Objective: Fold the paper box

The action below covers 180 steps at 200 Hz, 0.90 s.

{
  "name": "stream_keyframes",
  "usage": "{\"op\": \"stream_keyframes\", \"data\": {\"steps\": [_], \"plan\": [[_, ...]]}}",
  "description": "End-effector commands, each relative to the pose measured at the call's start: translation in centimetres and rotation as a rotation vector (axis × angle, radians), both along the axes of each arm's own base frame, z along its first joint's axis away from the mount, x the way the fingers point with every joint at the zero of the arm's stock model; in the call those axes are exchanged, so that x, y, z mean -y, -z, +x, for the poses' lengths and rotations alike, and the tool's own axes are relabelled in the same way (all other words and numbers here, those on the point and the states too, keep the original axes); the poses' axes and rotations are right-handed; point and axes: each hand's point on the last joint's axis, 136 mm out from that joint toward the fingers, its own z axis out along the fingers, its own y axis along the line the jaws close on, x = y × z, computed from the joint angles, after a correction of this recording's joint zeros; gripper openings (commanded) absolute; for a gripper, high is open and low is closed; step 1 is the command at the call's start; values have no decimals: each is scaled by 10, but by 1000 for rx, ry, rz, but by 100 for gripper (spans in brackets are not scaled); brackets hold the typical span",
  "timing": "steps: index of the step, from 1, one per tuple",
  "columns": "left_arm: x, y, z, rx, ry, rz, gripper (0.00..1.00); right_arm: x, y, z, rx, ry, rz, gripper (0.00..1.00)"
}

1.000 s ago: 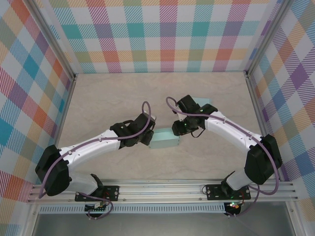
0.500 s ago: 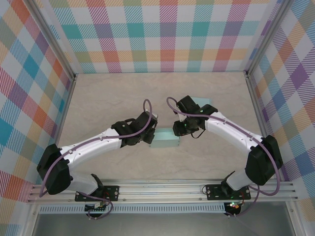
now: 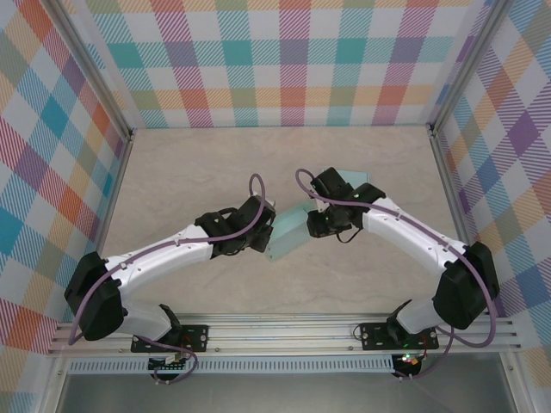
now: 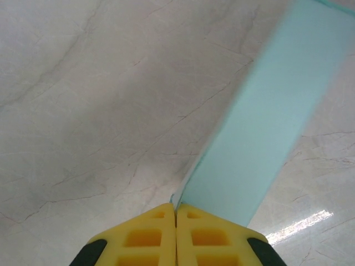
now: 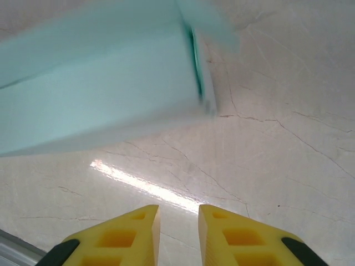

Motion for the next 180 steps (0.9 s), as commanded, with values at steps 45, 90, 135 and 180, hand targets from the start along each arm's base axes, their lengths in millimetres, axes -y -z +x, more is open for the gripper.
{"op": "stream_keyframes", "data": {"steps": [45,90,135,180], "plan": [[4,-7,-1,26,18,4,7,1,-21,10,89,-1,1,33],[5,-15,7,72,43,30,6,-6,-30,30,164,-17,3,38],[10,-17,16,147,163,125,4,-11,-40,48,227,-31,32,41],[10,-18,24,191,235,222,3,-13,-45,73,309,-155,94,41]]}}
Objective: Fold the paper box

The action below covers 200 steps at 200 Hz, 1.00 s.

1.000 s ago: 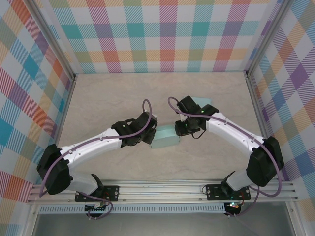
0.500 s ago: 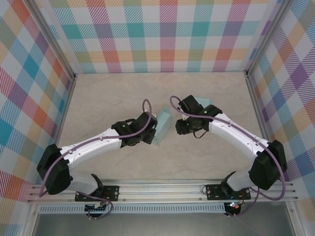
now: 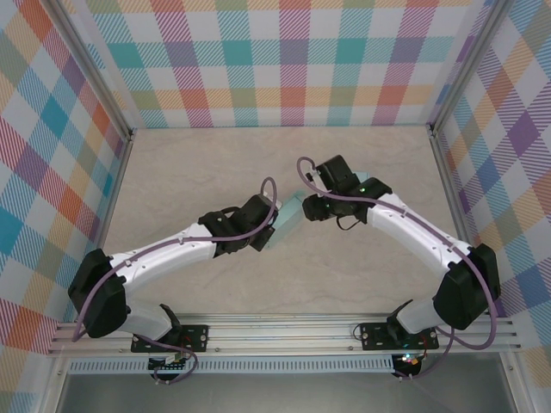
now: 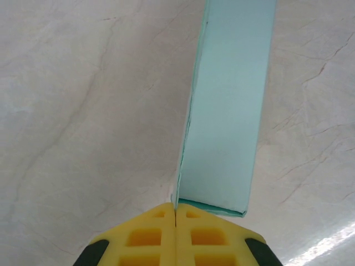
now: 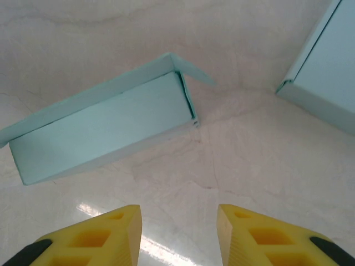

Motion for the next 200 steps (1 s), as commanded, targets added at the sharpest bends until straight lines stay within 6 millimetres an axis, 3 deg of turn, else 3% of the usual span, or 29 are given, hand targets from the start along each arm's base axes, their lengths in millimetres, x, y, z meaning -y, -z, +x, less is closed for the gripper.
{"op": "stream_keyframes", "data": {"steps": [1,62,163,200], "plan": [[11,-15,8,70,69,44,3,-9,-10,21,84,-103,46,41],[10,-9,9,67,91,69,3,-16,5,48,107,-271,80,46],[7,-7,9,63,95,58,3,-33,28,88,81,-311,35,48],[6,-5,11,62,83,57,3,-39,28,86,51,-331,56,37]]}}
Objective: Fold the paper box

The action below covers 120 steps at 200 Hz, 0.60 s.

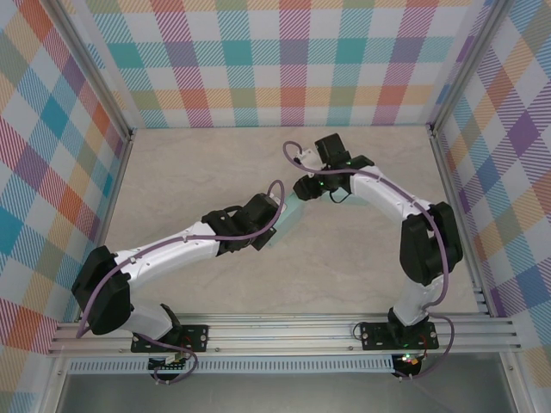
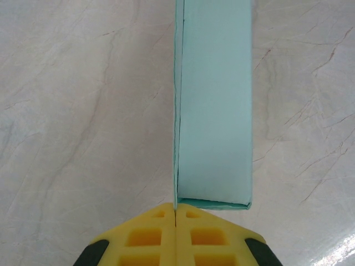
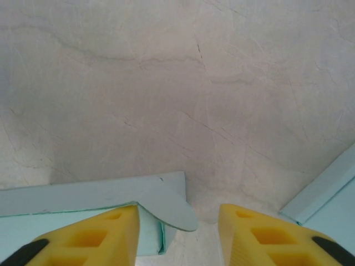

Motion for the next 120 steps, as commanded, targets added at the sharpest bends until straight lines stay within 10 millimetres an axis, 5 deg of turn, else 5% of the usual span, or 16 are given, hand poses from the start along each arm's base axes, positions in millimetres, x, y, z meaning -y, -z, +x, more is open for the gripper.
{"op": "stream_keyframes", "data": {"steps": [1,68,120], "plan": [[4,-7,5,28,2,-26,3,-7,-7,0,-7,-38,28,36],[7,-6,8,20,2,-46,3,-9,-3,-13,-27,-64,60,35],[4,-10,14,20,-68,-89,2,-6,-6,-18,-58,-27,71,15]]}}
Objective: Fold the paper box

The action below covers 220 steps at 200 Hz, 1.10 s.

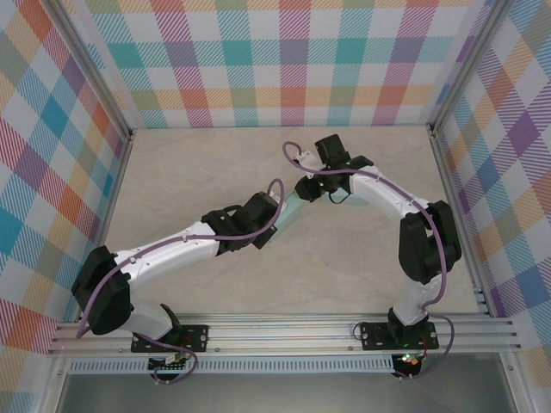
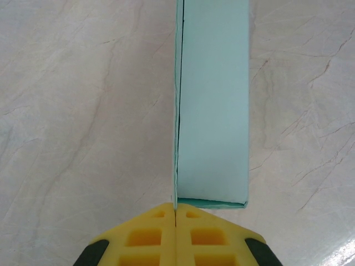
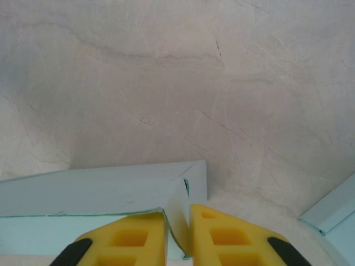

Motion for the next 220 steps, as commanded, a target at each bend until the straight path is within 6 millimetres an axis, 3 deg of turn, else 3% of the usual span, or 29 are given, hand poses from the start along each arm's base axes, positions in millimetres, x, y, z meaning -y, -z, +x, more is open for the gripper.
{"op": "stream_keyframes", "data": {"steps": [1,70,163,220], "plan": [[2,-8,10,11,-59,-64,2,1,-9,-10,-28,8,36,14],[18,-15,27,-39,-254,-267,0,2,-11,-30,-97,168,43,7],[9,-23,45,-85,-535,-388,0,3,-5,-54,-129,247,-27,6],[19,-22,48,-124,-584,-468,0,5,-6,-67,-138,272,-39,5]]}}
